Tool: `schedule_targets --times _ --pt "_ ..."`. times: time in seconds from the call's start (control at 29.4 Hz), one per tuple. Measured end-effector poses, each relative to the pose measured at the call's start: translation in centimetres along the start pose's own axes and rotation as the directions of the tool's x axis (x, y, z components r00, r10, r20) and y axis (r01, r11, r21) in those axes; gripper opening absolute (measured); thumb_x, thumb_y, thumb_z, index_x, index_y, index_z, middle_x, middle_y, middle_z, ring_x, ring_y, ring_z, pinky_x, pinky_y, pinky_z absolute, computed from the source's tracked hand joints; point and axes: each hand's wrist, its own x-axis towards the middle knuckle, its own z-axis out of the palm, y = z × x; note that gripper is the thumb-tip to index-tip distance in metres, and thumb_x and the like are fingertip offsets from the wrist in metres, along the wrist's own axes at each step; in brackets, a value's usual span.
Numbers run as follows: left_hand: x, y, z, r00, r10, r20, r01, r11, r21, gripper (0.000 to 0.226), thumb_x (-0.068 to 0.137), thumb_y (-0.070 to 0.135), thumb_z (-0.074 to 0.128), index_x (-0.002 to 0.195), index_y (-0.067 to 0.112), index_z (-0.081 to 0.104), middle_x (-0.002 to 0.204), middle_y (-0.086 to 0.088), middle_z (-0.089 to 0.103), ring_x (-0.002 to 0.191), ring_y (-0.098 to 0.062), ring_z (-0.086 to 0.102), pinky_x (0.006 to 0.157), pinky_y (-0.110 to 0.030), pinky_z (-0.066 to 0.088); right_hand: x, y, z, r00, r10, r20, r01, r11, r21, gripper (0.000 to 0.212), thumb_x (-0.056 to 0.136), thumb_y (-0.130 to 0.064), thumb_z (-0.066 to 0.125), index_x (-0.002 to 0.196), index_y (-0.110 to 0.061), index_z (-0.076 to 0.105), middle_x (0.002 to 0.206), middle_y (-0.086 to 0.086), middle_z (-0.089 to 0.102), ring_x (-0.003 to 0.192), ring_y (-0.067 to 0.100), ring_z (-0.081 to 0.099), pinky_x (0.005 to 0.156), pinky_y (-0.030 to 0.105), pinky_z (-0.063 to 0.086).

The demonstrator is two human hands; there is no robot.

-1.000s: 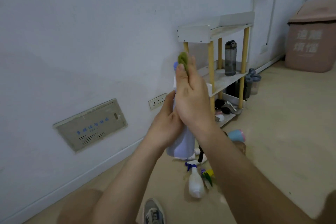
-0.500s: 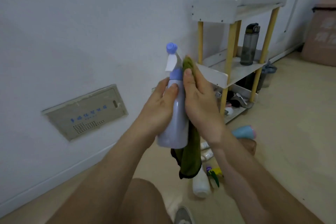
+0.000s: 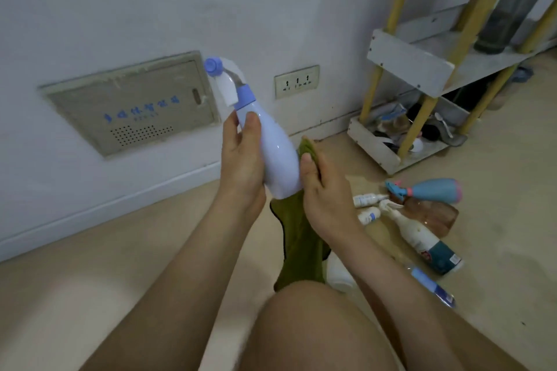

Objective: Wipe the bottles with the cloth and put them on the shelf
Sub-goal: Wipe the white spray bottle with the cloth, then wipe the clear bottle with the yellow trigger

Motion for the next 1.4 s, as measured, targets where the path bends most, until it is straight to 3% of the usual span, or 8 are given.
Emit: schedule_targets --times 0.07,0.17,0.31,0.48,0.65,0.88,1.06,1.4 --pt "0.0 -1.6 -1.6 0.996 -0.080 0.048 0.080 0.997 0.008 0.027 0.099 0.022 0.054 0.126 0.021 0.051 0.130 -0.002 0.059 0.117 -0.022 0.059 0.100 -0.052 0.049 0.9 1.6 0.9 0.949 0.314 -0.011 -0.308 0.938 0.155 0.034 0.106 -0.031 0.035 0.117 -0.013 0.061 0.105 0.005 0.064 0.102 0.022 0.059 0.086 0.034 0.048" --pt "0.2 -3.1 -4.5 0.984 -0.096 0.152 0.075 0.987 0.139 0.031 0.090 0.012 0.067 0.115 0.023 0.052 0.125 -0.001 0.063 0.114 -0.021 0.062 0.095 -0.056 0.051 1.6 4.2 1.9 0.707 0.690 0.155 -0.687 0.618 0.383 0.031 0.103 -0.036 0.041 0.106 -0.014 0.063 0.113 0.014 0.063 0.103 0.031 0.062 0.097 0.048 0.050" --pt "1.3 -3.8 -6.9 0.921 -0.169 0.351 -0.004 0.897 0.443 0.050 0.067 0.033 0.085 0.112 0.035 0.062 0.105 0.010 0.072 0.103 -0.017 0.067 0.090 -0.043 0.056 0.8 8.0 4.1 0.571 0.779 0.258 -0.807 0.476 0.349 0.031 0.092 -0.046 0.056 0.102 -0.020 0.071 0.108 0.009 0.072 0.096 0.029 0.067 0.092 0.046 0.054" --pt "2.7 -6.3 -7.8 0.987 -0.035 0.155 -0.049 0.862 0.504 0.036 0.079 0.032 0.078 0.111 0.032 0.062 0.111 0.011 0.069 0.102 -0.010 0.064 0.087 -0.028 0.052 -0.1 8.7 4.9 0.512 0.806 0.298 -0.858 0.460 0.228 0.031 0.094 -0.046 0.056 0.105 -0.021 0.069 0.109 0.009 0.069 0.100 0.030 0.064 0.096 0.047 0.051" --pt "5.3 -11.3 -9.8 0.997 0.024 -0.078 0.028 0.792 0.610 0.038 0.083 0.025 0.076 0.112 0.027 0.052 0.112 0.006 0.060 0.108 -0.015 0.058 0.090 -0.032 0.047 1.0 8.8 2.7 0.538 0.812 0.227 -0.823 0.448 0.349 0.036 0.096 -0.043 0.056 0.119 -0.016 0.060 0.116 0.010 0.066 0.106 0.029 0.062 0.098 0.045 0.049" --pt "8.2 -19.0 -11.1 0.971 -0.090 -0.221 0.217 0.716 0.663 0.040 0.086 0.026 0.073 0.121 0.011 0.059 0.117 -0.003 0.063 0.107 -0.023 0.059 0.088 -0.035 0.048 0.6 10.3 1.3 0.701 0.688 0.186 -0.712 0.662 0.234 0.043 0.102 -0.040 0.047 0.138 -0.019 0.054 0.132 0.005 0.058 0.119 0.025 0.056 0.106 0.047 0.045" --pt "8.1 -24.9 -11.3 0.904 -0.227 -0.363 0.411 0.695 0.590 0.037 0.092 0.024 0.065 0.121 0.003 0.062 0.121 -0.015 0.065 0.110 -0.032 0.061 0.086 -0.034 0.047 0.4 11.1 0.3 0.717 0.669 0.197 -0.687 0.629 0.364 0.022 0.103 -0.029 0.048 0.106 -0.021 0.069 0.110 0.003 0.070 0.099 0.016 0.067 0.079 0.033 0.053" --pt "7.4 -27.4 -13.3 0.914 -0.251 -0.319 0.399 0.415 0.818 0.062 0.082 0.046 0.072 0.125 0.004 0.058 0.120 -0.017 0.053 0.107 -0.035 0.058 0.084 -0.040 0.052 -1.0 11.1 -1.0 0.771 0.595 0.227 -0.637 0.707 0.307 0.017 0.099 -0.029 0.053 0.103 -0.027 0.070 0.096 -0.010 0.076 0.094 0.009 0.072 0.081 0.028 0.055"
